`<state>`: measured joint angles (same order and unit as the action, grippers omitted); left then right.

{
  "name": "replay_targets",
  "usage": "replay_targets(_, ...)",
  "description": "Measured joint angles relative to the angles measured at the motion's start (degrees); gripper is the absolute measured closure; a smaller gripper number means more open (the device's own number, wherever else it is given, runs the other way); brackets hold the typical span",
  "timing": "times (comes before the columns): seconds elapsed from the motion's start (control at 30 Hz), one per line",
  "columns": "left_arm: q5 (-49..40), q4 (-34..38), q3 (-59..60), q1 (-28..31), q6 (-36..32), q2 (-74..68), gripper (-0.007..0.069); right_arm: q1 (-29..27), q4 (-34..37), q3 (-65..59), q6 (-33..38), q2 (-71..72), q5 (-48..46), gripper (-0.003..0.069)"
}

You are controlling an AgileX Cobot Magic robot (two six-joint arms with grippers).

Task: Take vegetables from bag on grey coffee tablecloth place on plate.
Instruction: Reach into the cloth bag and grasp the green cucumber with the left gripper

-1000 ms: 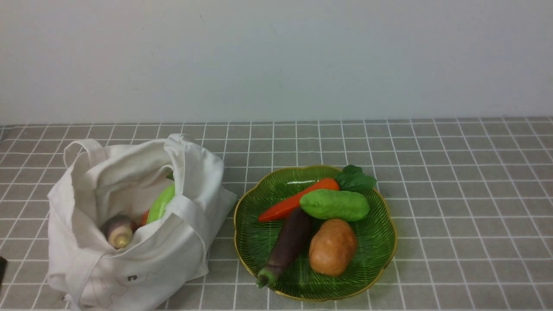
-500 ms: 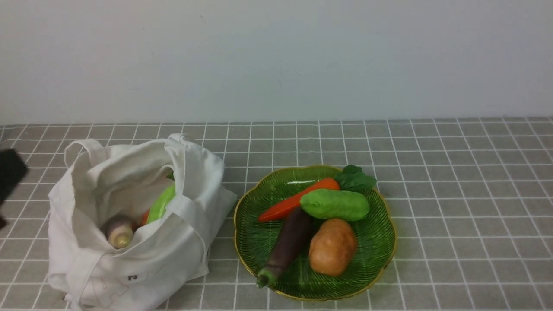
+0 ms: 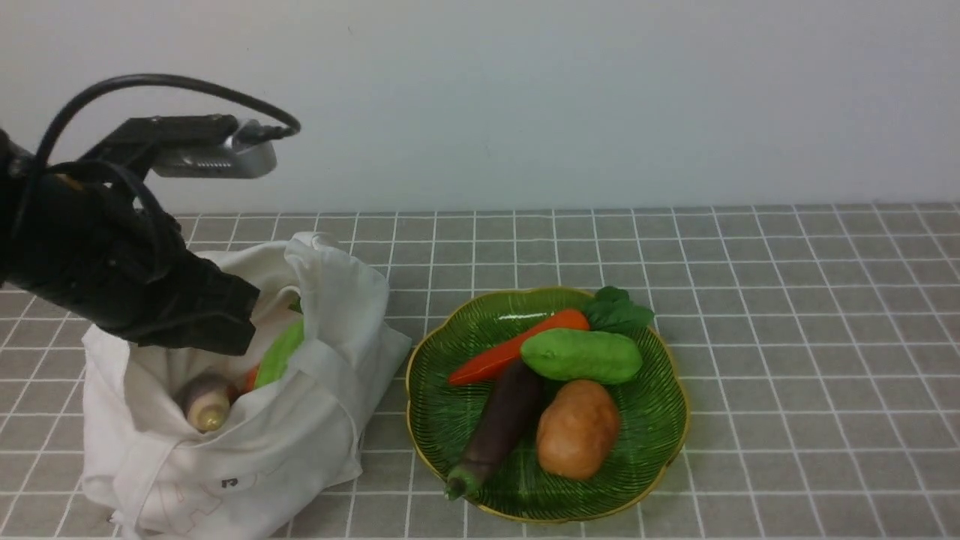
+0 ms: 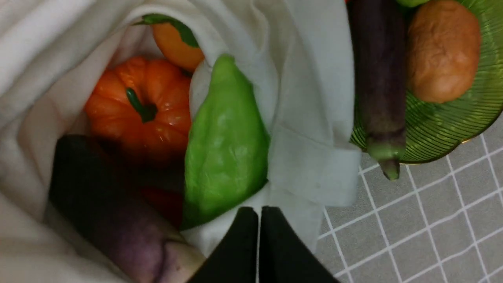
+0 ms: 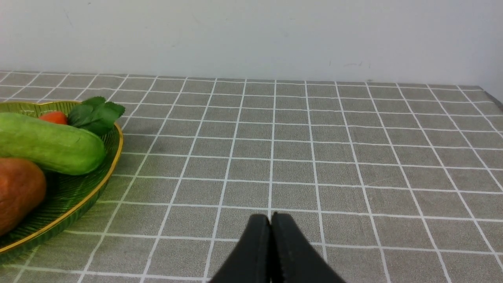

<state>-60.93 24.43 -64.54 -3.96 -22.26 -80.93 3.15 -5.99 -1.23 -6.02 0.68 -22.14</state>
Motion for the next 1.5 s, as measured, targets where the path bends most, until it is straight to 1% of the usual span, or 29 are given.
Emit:
replay_targets(0.17,1.05,-0.02,-0.11,0.0,-3.45,-0.95,0.0633,0.0,0.0,0.0,0.0,0.0,0.0,0.0676)
replay_targets(0.27,1.27,-0.02,-0.11,0.0,-8.45,-0.95,0.0616,0.0,0.0,0.0,0.0,0.0,0.0,0.0676)
replay_targets(0.3,1.27,-0.02,-0.11,0.0,-8.79,-0.95,0.0614,0.0,0.0,0.0,0.0,0.0,0.0,0.0676)
replay_targets(0.33,2.35,0.04,-0.11,0.0,-11.15,-1.0,0.0581,0.0,0.0,0.0,0.0,0.0,0.0,0.0676)
replay_targets(0.37,2.9,0.13,-0.11,0.0,-11.91,-1.09,0.0561,0.0,0.0,0.0,0.0,0.0,0.0,0.0676)
replay_targets(0.4,4.23,0.47,-0.11,0.0,-12.69,-1.34,0.0524,0.0,0.0,0.0,0.0,0.0,0.0,0.0676)
replay_targets(0.47,6.23,1.34,-0.11,0.0,-13.24,-2.25,0.0456,0.0,0.0,0.0,0.0,0.0,0.0,0.0676)
replay_targets(0.53,7.79,2.49,-0.11,0.0,-13.49,-3.36,0.0365,0.0,0.0,0.0,0.0,0.0,0.0,0.0676)
replay_targets(0.57,8.0,2.58,-0.11,0.0,-13.48,-3.66,0.0356,0.0,0.0,0.0,0.0,0.0,0.0,0.0676)
replay_targets(0.6,8.51,3.23,-0.11,0.0,-13.72,-4.9,0.0279,0.0,0.0,0.0,0.0,0.0,0.0,0.0676)
replay_targets(0.63,8.64,3.34,-0.11,0.0,-13.71,-5.05,0.0261,0.0,0.0,0.0,0.0,0.0,0.0,0.0676)
replay_targets(0.67,8.77,3.43,-0.11,0.0,-13.77,-6.58,0.0186,0.0,0.0,0.0,0.0,0.0,0.0,0.0676)
replay_targets(0.7,8.77,3.43,-0.11,0.0,-13.77,-6.74,0.0179,0.0,0.0,0.0,0.0,0.0,0.0,0.0676)
replay_targets(0.73,8.77,3.37,-0.11,0.0,-13.81,-7.7,0.014,0.0,0.0,0.0,0.0,0.0,0.0,0.0676)
replay_targets(0.77,8.84,3.13,-0.11,0.0,-13.81,-8.39,0.0116,0.0,0.0,0.0,0.0,0.0,0.0,0.0676)
replay_targets(0.83,8.84,2.57,-0.11,0.0,-13.81,-9.36,0.0091,0.0,0.0,0.0,0.0,0.0,0.0,0.0676)
replay_targets(1.0,8.95,0.64,-0.11,0.0,-13.83,-10.02,0.0083,0.0,0.0,0.0,0.0,0.0,0.0,0.0676)
replay_targets(1.17,8.89,1.18,-0.11,-0.19,-13.83,-11.14,0.0083,0.0,0.0,0.0,0.0,0.0,0.0,0.0676)
replay_targets(1.3,8.95,1.34,-0.11,-1.81,-13.83,-12.13,0.0091,0.0,0.0,0.0,0.0,0.0,0.0,0.0676)
replay_targets(1.37,8.99,1.24,-0.11,-2.19,-13.83,-12.28,0.0113,0.0,0.0,0.0,0.0,0.0,0.0,0.0676)
replay_targets(1.43,9.13,0.69,-0.11,-2.46,-13.3,-12.33,0.0207,0.0,0.0,0.0,0.0,0.0,0.0,0.0676)
replay_targets(1.47,9.13,0.26,-0.11,-2.46,-12.46,-12.33,0.0281,0.0,0.0,0.0,0.0,0.0,0.0,0.0676)
replay_targets(1.5,9.13,0.17,-0.11,-2.46,-12.32,-12.33,0.0286,0.0,0.0,0.0,0.0,0.0,0.0,0.0676)
